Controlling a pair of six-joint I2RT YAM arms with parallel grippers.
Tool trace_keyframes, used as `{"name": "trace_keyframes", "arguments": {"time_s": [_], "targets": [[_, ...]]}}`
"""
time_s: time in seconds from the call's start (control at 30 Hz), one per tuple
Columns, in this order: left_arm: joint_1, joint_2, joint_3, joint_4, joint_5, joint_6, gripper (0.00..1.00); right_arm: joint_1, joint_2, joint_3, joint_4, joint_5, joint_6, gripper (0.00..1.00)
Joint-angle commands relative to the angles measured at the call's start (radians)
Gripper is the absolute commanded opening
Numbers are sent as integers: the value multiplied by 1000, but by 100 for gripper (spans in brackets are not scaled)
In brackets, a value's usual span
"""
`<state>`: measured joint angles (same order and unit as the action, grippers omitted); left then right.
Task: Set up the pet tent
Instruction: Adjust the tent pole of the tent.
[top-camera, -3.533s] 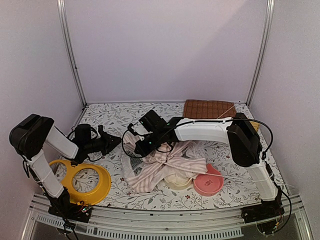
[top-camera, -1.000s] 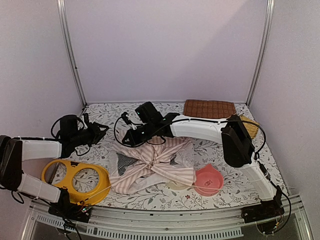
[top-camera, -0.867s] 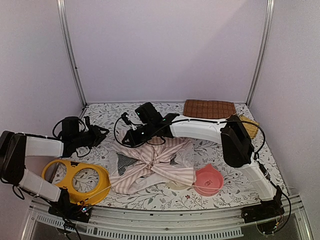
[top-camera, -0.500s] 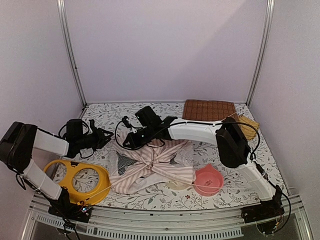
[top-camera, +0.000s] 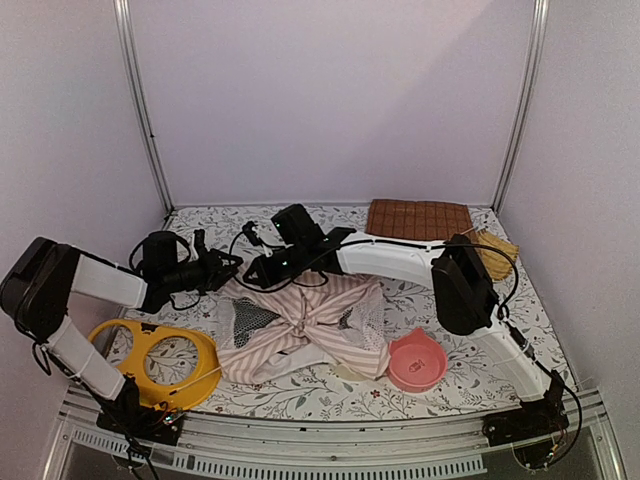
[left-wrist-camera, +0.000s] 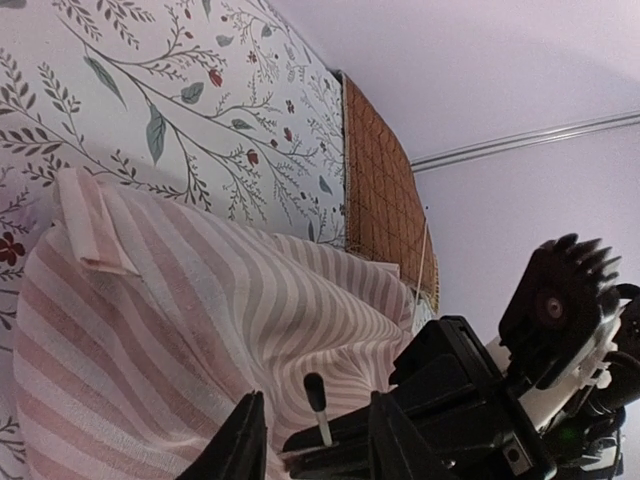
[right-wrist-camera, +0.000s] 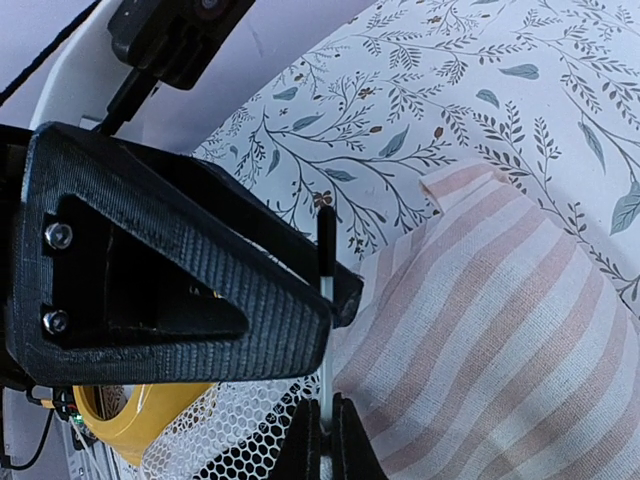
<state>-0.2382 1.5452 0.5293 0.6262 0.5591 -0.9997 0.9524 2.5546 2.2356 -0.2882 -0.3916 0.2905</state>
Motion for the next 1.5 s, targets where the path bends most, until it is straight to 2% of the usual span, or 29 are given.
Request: {"name": "trace_keyframes", "arguments": {"time_s": [0.0,0.07,0.17,0.27,0.53,0.63,0.73,0.8,1.0,1.03,1.07,1.1,1.3,1.47], "targets": [[-26,42,37,52,11,-10,32,-10,41,17,-25,4,-48,0],[-30,61,49,44,2,-10,23,-9,39,18,-26,2,-47,0],[-26,78,59,36,-26,-12,1,-9,35,16,-35,-4,-47,0],[-3,87,78,26,-46,-13,0,-9,26,-2,-49,-8,-49,3],[97,78,117,3,-5,-34,0,-8,-39,-103,-45,29,-59,25],[134,69,119,3,22,-31,0,-7,-47,-104,-55,39,-69,27],[140,64,122,2,43,-30,0,-7,-65,-102,-55,39,-73,34],[140,60,118,4,49,-29,0,-8,-87,-100,-53,46,-74,41],[146,60,112,38,83,-61,0,-8,-175,-70,-61,174,-134,76],[144,60,116,46,93,-75,0,-7,-187,-71,-55,203,-145,84],[138,57,120,56,102,-88,0,-8,-193,-71,-45,229,-160,96],[131,53,124,65,111,-103,0,-10,-194,-71,-37,238,-172,100],[51,0,118,89,89,-174,0,-10,-195,-67,-37,254,-227,98],[45,-44,120,79,64,-214,0,-21,-248,-56,-155,227,-247,93]]}}
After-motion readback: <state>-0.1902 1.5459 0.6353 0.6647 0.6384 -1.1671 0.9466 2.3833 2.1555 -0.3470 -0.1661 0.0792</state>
